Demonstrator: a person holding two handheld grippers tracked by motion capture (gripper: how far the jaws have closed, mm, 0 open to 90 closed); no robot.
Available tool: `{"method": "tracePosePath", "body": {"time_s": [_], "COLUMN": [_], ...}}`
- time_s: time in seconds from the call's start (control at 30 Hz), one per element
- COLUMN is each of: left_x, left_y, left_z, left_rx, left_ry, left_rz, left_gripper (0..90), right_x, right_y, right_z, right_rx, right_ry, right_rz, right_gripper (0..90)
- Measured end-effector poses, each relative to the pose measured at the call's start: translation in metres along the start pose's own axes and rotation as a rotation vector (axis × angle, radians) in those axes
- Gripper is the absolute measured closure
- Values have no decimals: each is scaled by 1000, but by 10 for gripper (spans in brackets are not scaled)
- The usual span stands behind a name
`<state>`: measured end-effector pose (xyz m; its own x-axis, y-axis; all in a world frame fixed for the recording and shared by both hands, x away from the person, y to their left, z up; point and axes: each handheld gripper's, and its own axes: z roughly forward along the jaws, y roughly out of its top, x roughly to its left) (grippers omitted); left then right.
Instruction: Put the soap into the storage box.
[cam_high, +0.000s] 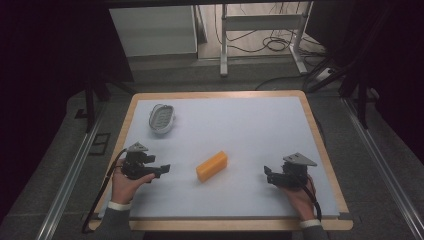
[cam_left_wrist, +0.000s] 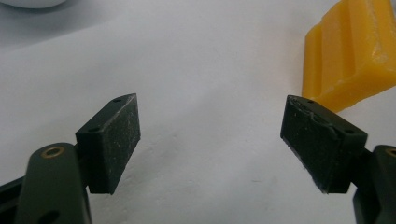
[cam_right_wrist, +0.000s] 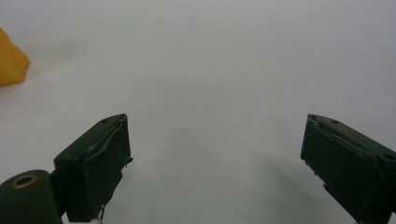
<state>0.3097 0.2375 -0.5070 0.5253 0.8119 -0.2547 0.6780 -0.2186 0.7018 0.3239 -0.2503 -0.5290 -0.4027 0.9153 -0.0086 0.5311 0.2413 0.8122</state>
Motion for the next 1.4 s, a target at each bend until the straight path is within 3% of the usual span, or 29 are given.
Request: {"method": "tracePosePath", "body": {"time_s": [0.2,0.6,0.77,1.2,1.4], "left_x": [1,0,-3,-10,-14], "left_y": [0,0,1,11,18], "left_z": [-1,0,-3,-14,-20], "left_rx": [20,20,-5,49,69], "left_ry": [33,23,29,93,101], "left_rz": [-6,1,-6,41,66], "left_gripper": [206,208,218,212,206], "right_x": [-1,-1,-1,-3,-2], "right_y": [-1,-1,-1,-1,-1], "right_z": [-1,-2,-2,-2,-2], "right_rx": [-16,-19,-19,-29,-27], "right_ry": [-10,-7,-8,-2,-7], "right_rz": [9,11,17,28,20], "right_gripper": [90,91,91,91,91]}}
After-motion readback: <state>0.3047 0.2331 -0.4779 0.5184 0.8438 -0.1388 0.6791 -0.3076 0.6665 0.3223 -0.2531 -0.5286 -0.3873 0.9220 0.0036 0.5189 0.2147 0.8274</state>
